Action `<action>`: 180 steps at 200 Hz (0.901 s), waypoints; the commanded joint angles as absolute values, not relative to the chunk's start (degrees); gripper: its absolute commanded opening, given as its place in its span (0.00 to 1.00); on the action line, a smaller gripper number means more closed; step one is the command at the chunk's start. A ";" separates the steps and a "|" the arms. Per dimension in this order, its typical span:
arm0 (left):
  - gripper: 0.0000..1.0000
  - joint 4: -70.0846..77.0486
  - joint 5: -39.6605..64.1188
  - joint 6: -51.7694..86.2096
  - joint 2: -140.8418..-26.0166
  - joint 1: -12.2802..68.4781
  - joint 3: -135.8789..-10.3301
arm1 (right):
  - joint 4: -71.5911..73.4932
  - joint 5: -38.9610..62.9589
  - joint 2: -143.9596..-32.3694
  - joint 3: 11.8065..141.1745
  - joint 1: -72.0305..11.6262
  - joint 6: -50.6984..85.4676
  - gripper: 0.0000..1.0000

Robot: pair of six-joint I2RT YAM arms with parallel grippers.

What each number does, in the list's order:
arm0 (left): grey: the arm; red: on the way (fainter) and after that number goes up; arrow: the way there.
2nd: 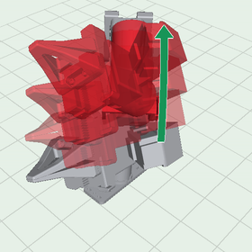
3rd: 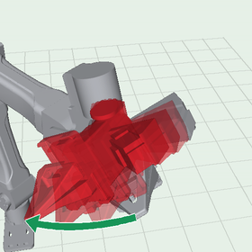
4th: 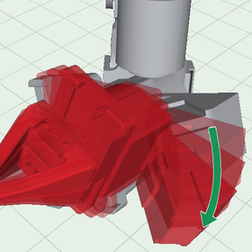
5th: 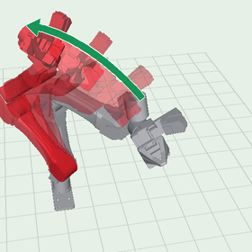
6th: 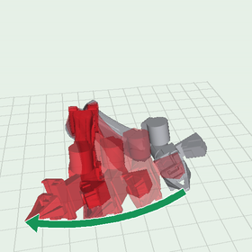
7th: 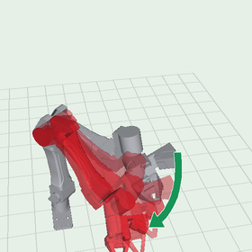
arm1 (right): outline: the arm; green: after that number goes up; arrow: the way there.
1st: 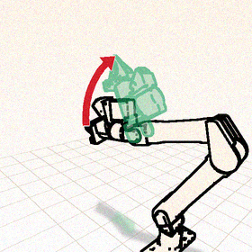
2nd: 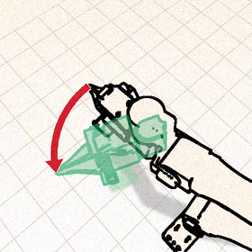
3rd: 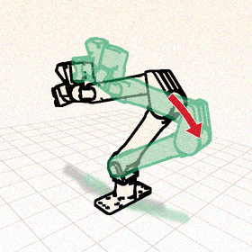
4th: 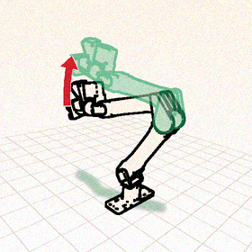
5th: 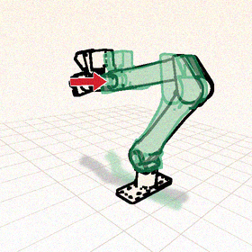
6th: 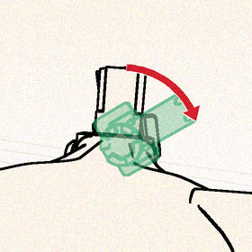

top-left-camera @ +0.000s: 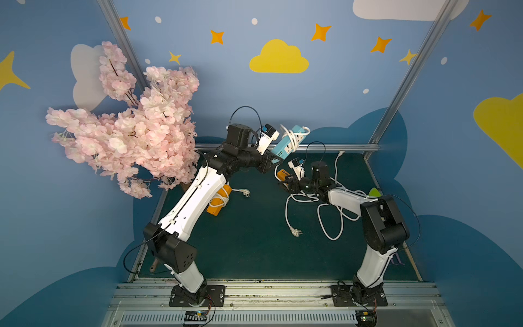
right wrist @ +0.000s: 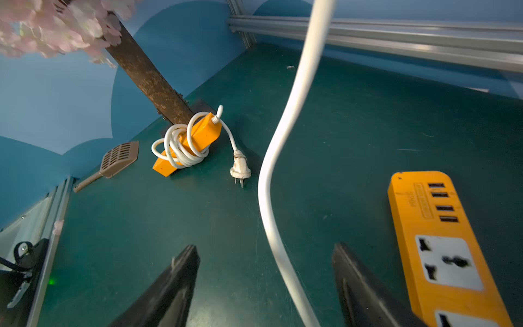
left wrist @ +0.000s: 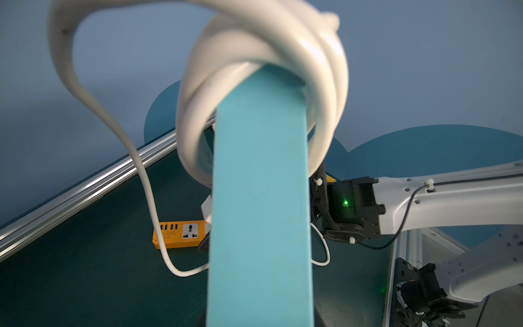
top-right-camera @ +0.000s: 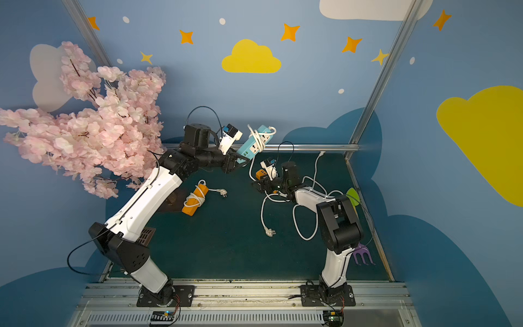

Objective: Wrap the cord around the power strip
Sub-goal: Wrap the power cord around the power strip.

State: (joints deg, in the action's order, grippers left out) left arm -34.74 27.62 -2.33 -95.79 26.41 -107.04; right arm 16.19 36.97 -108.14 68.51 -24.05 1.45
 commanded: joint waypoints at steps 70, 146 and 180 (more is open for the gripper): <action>0.02 -32.44 26.40 0.08 -96.36 19.86 -109.91 | 8.39 29.76 -107.68 68.75 -30.15 -10.42 0.00; 0.03 -49.25 8.07 -15.58 -107.50 13.01 -121.73 | -15.01 1.33 -95.42 66.62 -42.86 -28.04 0.00; 0.03 -51.93 -2.84 -21.02 -110.82 11.36 -123.16 | -18.17 -11.04 -88.28 65.80 -49.37 -36.83 0.00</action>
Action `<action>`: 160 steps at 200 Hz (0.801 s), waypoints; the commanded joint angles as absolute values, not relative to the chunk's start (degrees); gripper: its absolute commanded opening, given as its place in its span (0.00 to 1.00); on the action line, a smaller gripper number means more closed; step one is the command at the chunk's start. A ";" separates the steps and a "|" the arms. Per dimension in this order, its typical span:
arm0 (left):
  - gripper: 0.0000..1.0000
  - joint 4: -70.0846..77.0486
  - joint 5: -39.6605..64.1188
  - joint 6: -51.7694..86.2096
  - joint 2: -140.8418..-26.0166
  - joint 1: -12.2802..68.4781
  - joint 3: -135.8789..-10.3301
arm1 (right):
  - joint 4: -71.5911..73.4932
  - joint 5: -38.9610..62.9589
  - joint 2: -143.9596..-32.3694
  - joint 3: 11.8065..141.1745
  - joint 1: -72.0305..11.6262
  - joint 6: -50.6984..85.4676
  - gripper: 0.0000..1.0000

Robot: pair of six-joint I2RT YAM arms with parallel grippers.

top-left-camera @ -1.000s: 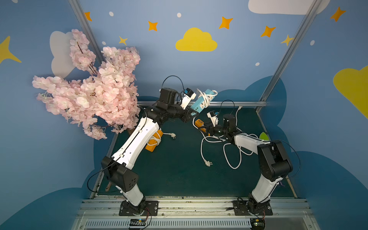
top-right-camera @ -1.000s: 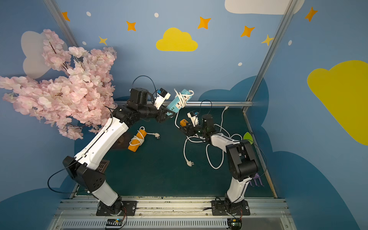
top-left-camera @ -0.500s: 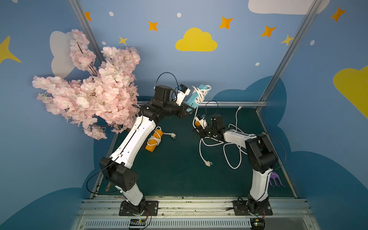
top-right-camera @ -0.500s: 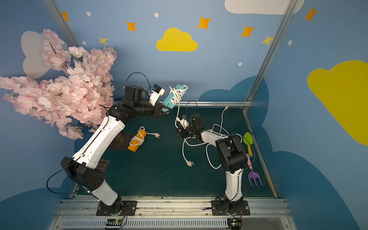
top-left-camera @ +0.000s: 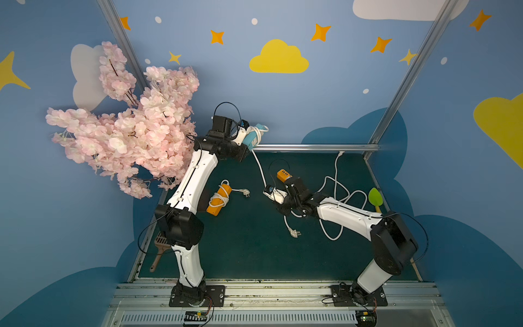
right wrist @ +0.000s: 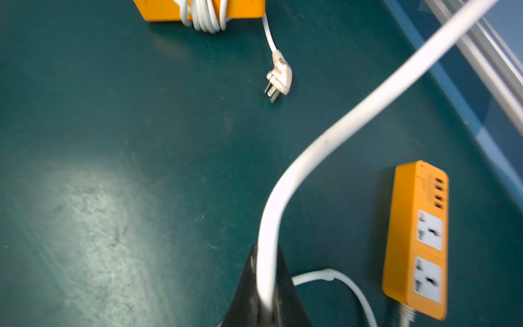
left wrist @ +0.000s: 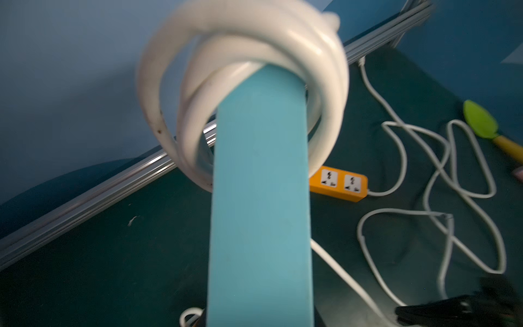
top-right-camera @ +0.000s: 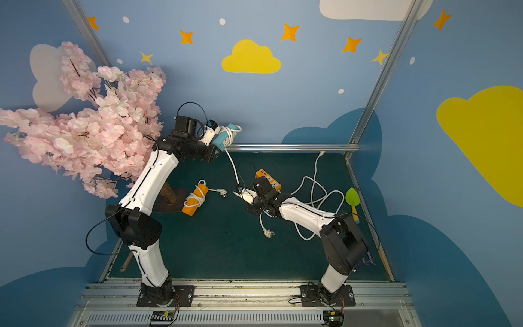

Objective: Wrap the cord around the power strip
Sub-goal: Wrap the power cord around the power strip.

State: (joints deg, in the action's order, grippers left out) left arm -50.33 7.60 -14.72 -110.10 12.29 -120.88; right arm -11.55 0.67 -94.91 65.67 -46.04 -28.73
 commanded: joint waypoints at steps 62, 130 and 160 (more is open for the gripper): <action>0.03 -47.81 -6.26 -29.97 -111.66 14.65 -111.22 | -15.51 -7.60 -76.91 73.01 -49.08 -43.55 0.00; 0.02 -41.38 5.37 -43.24 -101.55 22.30 -90.60 | -17.58 20.86 -85.55 92.74 -28.61 -30.68 0.00; 0.02 -36.95 17.14 -42.90 -96.17 25.39 -84.41 | -18.69 30.86 -94.17 101.77 -21.65 -27.21 0.00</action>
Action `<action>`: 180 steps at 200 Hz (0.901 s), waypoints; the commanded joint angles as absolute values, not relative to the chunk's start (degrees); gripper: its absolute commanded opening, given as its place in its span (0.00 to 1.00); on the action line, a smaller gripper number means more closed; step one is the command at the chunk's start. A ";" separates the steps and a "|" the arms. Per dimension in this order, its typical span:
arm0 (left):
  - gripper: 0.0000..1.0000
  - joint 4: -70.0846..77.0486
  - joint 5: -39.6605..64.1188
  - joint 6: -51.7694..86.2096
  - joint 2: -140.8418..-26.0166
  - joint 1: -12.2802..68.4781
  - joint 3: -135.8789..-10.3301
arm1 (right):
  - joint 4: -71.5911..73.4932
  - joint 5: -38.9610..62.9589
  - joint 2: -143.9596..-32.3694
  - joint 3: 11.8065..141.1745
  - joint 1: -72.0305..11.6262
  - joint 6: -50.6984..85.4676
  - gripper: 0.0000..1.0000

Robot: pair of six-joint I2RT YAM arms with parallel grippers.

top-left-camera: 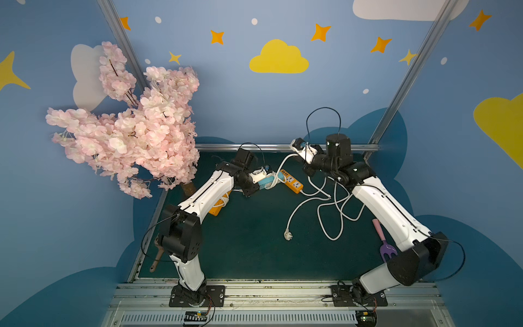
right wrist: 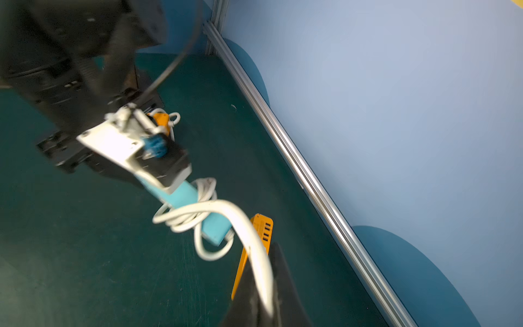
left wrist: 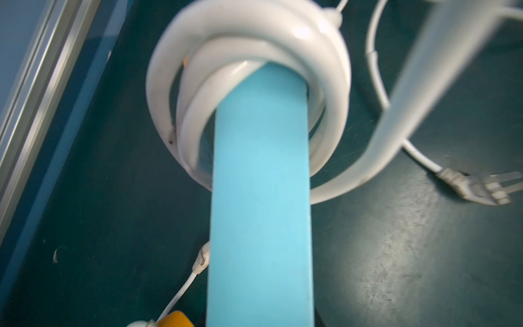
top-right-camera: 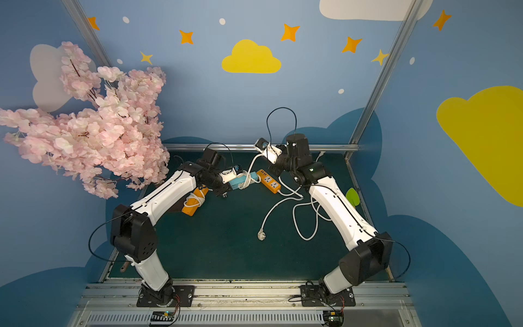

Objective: Wrap the cord around the power strip
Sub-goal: Wrap the power cord around the power strip.

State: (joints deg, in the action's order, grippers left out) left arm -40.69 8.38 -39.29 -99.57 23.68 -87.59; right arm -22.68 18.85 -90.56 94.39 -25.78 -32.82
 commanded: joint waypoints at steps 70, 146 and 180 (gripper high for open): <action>0.02 -36.97 25.47 -39.48 -93.12 33.75 -85.08 | -9.75 47.75 -117.15 118.59 -12.73 -10.21 0.00; 0.02 -20.81 32.79 -23.98 -83.36 28.85 -84.72 | 15.07 49.40 -126.04 108.41 -15.43 12.90 0.05; 0.03 -20.45 28.25 -20.88 -85.11 27.73 -88.08 | 23.72 44.85 -124.25 99.71 -18.93 15.17 0.21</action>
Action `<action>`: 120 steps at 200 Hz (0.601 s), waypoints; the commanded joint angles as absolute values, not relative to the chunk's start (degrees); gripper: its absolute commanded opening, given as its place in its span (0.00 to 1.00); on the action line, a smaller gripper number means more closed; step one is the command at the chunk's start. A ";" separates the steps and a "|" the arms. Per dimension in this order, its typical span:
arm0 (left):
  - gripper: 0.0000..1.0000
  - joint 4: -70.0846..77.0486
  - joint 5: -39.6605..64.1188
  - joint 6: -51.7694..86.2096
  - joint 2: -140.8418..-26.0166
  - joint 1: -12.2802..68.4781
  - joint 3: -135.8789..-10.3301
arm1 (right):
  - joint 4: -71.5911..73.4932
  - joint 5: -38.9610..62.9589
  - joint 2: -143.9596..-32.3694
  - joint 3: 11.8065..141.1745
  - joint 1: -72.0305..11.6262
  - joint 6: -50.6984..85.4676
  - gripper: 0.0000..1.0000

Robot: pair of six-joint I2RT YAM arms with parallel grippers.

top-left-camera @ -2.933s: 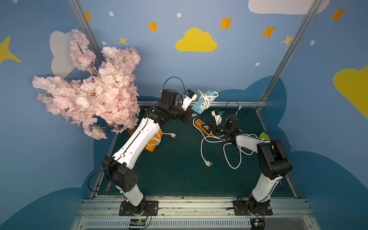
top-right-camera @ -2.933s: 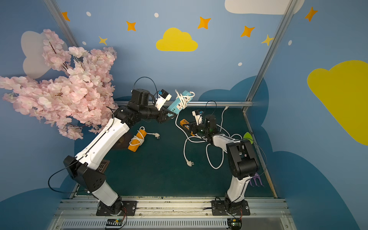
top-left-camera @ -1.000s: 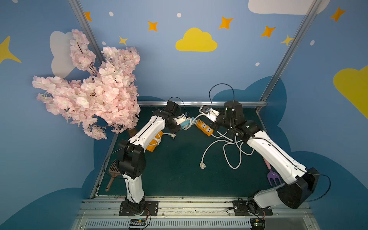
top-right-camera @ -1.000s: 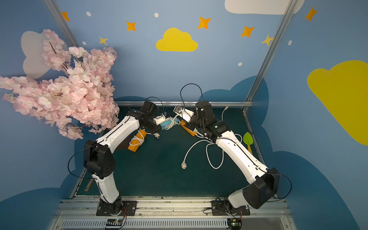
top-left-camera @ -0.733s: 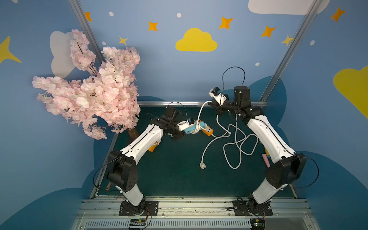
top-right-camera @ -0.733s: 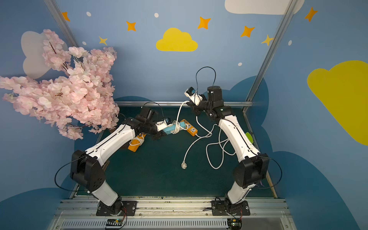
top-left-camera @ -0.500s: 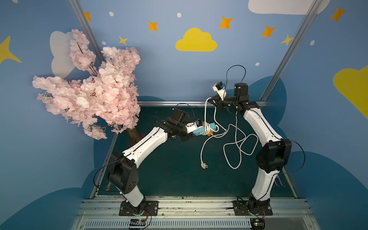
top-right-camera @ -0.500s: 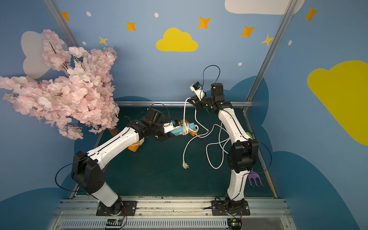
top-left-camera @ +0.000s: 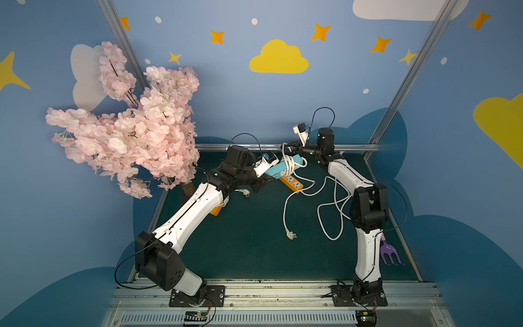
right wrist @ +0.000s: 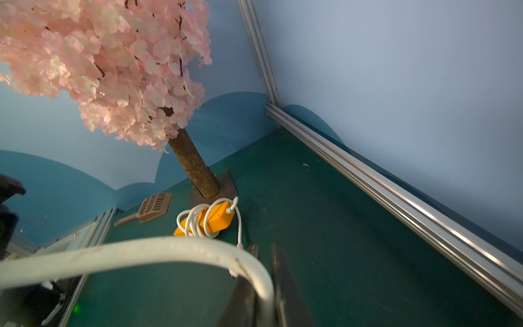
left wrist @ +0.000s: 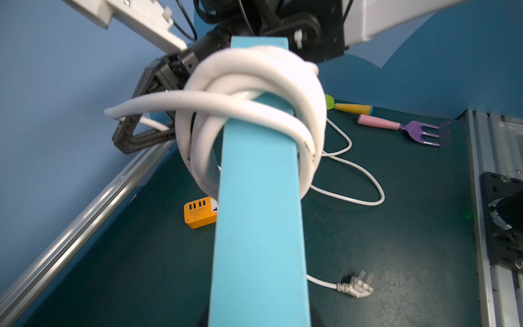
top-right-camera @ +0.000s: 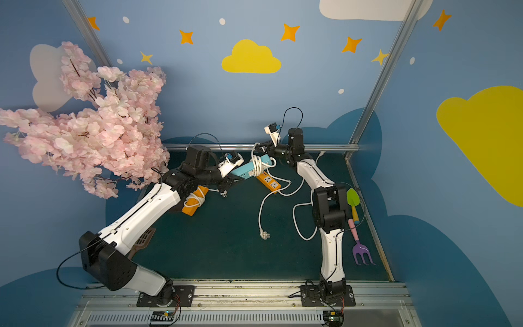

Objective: Wrap the cord around the power strip
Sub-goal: Wrap the power cord around the power strip.

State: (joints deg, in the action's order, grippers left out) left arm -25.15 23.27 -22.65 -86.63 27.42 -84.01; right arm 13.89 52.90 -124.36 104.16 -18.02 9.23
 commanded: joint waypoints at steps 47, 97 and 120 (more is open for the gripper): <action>0.02 -22.23 25.87 -18.17 -85.95 26.49 -93.07 | 26.04 45.01 -121.32 92.49 -18.82 13.69 0.45; 0.02 -21.43 25.14 -12.23 -85.86 24.17 -96.42 | 21.26 44.01 -115.48 83.75 -18.54 4.94 0.54; 0.03 -20.97 24.30 -9.24 -86.77 22.96 -98.02 | 20.32 42.70 -114.65 81.27 -18.84 2.89 0.54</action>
